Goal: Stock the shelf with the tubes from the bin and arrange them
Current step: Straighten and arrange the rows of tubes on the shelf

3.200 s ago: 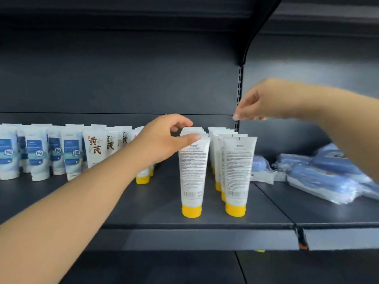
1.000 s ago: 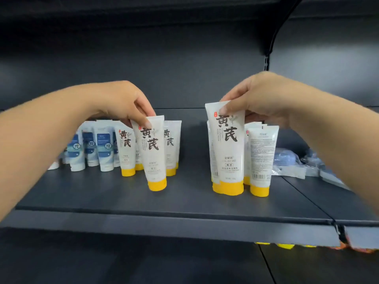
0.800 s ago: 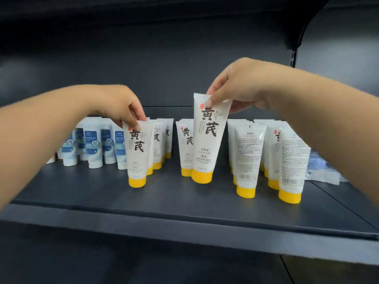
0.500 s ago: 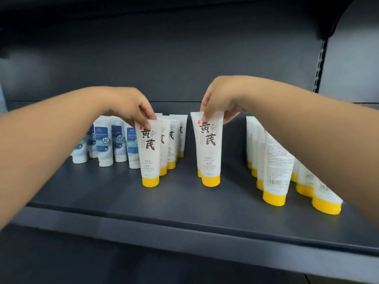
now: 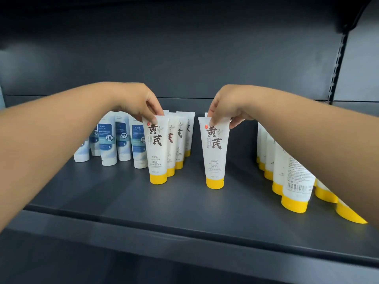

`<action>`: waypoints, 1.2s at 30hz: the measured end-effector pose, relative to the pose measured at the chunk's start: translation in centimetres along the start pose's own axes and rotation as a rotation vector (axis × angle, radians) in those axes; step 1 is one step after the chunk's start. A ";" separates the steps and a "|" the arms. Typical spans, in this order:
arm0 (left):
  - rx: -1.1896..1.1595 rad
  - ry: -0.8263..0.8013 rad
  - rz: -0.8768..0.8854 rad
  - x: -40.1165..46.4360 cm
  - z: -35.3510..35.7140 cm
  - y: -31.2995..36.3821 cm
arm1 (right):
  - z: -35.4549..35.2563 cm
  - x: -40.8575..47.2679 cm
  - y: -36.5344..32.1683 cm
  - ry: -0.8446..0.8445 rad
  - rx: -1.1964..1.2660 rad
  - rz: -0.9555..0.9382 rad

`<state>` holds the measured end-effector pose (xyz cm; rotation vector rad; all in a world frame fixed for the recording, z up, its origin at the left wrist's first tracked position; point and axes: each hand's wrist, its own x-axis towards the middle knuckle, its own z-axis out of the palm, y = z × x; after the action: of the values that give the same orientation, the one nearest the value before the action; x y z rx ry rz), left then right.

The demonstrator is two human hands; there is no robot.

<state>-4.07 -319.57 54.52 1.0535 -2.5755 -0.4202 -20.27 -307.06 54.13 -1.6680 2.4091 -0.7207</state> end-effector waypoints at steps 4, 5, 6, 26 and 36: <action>-0.022 -0.030 -0.007 0.2 0.1 0.0 | 0.1 0.3 0.0 0.029 -0.026 0.007; -0.015 -0.032 -0.003 0.2 0.1 0.1 | 0.1 0.5 0.0 0.038 -0.048 0.009; -0.009 -0.030 0.004 0.1 0.1 0.2 | 0.1 0.6 0.0 0.047 -0.073 0.009; -0.027 0.283 0.426 -5.1 5.2 9.6 | -7.1 -10.6 6.4 0.562 -0.411 -0.233; -0.042 0.365 0.487 -4.0 11.4 18.1 | -8.4 -13.1 15.6 0.474 -0.407 0.005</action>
<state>-17.19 -302.70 50.45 0.4094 -2.3646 -0.1387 -31.53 -288.21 52.34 -1.7877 3.0613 -0.7294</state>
